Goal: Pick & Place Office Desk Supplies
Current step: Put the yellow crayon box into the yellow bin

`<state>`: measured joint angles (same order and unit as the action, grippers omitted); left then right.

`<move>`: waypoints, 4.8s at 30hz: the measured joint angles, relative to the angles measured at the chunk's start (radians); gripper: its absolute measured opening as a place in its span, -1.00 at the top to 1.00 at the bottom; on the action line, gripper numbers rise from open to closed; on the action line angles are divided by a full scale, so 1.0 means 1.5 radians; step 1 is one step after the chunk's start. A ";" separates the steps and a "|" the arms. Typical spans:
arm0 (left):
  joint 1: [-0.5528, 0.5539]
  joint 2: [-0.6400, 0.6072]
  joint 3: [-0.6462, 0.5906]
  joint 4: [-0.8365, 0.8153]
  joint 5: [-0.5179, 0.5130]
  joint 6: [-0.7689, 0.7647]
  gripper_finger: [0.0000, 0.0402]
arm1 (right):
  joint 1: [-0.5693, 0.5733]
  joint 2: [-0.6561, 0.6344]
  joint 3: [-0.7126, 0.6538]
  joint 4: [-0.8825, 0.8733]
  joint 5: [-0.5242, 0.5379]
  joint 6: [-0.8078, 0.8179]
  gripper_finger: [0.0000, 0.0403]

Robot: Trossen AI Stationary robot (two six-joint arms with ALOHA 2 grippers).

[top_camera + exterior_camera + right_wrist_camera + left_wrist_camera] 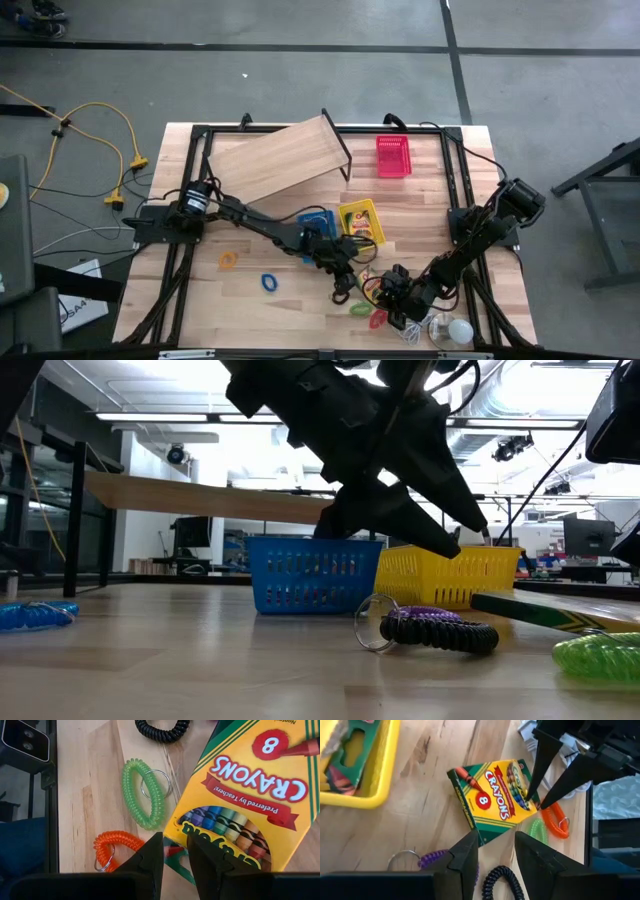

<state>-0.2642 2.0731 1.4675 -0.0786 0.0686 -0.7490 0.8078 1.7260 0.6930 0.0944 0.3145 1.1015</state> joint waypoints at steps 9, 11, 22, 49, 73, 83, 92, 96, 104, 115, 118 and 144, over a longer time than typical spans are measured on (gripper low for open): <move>-0.025 0.000 0.044 -0.076 -0.082 0.013 0.37 | 0.000 0.000 0.000 0.000 0.000 0.000 0.60; -0.031 0.000 0.046 -0.087 -0.105 0.013 0.37 | 0.000 0.000 0.000 0.001 0.000 0.000 0.60; -0.053 0.030 0.077 -0.079 -0.154 0.032 0.37 | -0.001 0.000 0.000 0.006 0.000 -0.004 0.60; -0.185 0.056 0.112 -0.076 -0.419 0.657 0.37 | -0.001 0.000 0.000 0.009 0.000 -0.005 0.60; -0.164 0.110 0.111 -0.014 -0.386 0.866 0.37 | -0.002 0.001 0.000 0.014 0.000 -0.005 0.60; -0.148 0.131 0.111 -0.016 -0.380 0.954 0.37 | -0.002 0.001 0.000 0.014 0.000 -0.005 0.60; -0.147 0.140 0.113 -0.009 -0.410 0.978 0.37 | -0.002 0.000 0.000 0.021 0.000 -0.005 0.60; -0.141 0.140 0.113 -0.009 -0.420 0.995 0.38 | -0.002 0.000 0.000 0.022 0.000 -0.005 0.60; -0.135 0.144 0.114 -0.009 -0.418 1.026 0.37 | -0.002 0.000 0.000 0.016 -0.001 0.000 0.60; -0.137 0.145 0.114 -0.023 -0.415 1.010 0.37 | -0.002 0.000 0.001 0.011 -0.008 0.030 0.60; -0.137 0.145 0.114 -0.039 -0.414 0.998 0.37 | -0.002 0.000 0.001 0.008 -0.011 0.035 0.60; -0.130 0.184 0.114 0.002 -0.434 1.103 0.37 | -0.001 0.000 0.000 0.008 -0.020 0.036 0.60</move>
<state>-0.4599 2.3489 1.6382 -0.0750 -0.5819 0.9051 0.8062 1.7256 0.6930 0.1067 0.2849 1.1553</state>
